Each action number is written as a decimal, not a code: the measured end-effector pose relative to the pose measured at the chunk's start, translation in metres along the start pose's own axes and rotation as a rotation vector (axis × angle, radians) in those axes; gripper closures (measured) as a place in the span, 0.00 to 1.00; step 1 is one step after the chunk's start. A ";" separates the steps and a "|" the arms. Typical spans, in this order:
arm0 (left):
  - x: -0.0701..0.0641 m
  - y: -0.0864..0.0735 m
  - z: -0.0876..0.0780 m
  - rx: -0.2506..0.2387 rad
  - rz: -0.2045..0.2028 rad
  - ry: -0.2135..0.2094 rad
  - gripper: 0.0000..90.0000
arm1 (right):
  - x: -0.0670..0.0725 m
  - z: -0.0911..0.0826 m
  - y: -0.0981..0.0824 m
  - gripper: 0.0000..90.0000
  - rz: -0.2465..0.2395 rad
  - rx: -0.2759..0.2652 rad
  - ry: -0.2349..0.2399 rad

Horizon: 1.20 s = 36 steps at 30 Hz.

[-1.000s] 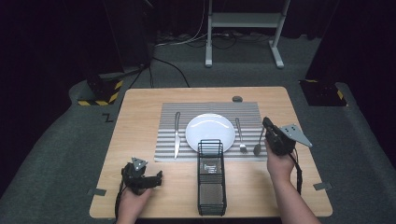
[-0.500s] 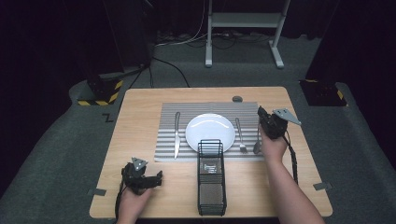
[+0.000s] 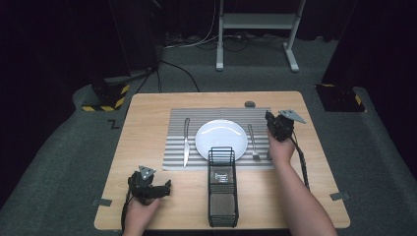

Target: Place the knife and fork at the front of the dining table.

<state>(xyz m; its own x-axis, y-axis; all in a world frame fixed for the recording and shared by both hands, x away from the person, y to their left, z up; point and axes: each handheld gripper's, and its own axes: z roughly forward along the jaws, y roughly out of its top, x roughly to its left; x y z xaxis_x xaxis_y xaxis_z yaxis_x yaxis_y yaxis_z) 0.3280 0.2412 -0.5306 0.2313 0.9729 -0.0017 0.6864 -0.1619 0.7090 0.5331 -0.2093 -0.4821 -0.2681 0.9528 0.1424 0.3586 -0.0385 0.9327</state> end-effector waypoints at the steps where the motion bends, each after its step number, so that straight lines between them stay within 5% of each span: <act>1: 0.000 0.000 0.000 0.000 0.000 0.000 0.00 | -0.001 0.002 -0.001 0.97 0.003 0.006 0.002; 19: 0.000 0.000 0.000 0.000 -0.002 -0.002 0.00 | -0.011 0.006 -0.003 0.95 0.045 0.073 0.014; 25: 0.000 0.000 0.000 -0.001 -0.002 -0.002 0.00 | -0.013 0.006 -0.004 0.81 0.054 0.088 0.013; 29: 0.000 0.000 0.000 -0.001 -0.001 -0.003 0.00 | -0.014 -0.004 0.000 0.79 0.074 0.069 0.023; 36: 0.000 0.000 0.000 -0.001 -0.001 -0.003 0.00 | -0.012 -0.029 -0.001 0.80 0.018 0.056 0.021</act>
<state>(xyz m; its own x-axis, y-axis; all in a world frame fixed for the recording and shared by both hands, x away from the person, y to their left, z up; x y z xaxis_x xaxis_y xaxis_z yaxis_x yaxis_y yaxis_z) 0.3279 0.2413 -0.5306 0.2325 0.9726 -0.0048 0.6857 -0.1604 0.7100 0.5099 -0.2298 -0.4754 -0.2799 0.9454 0.1670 0.4128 -0.0386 0.9100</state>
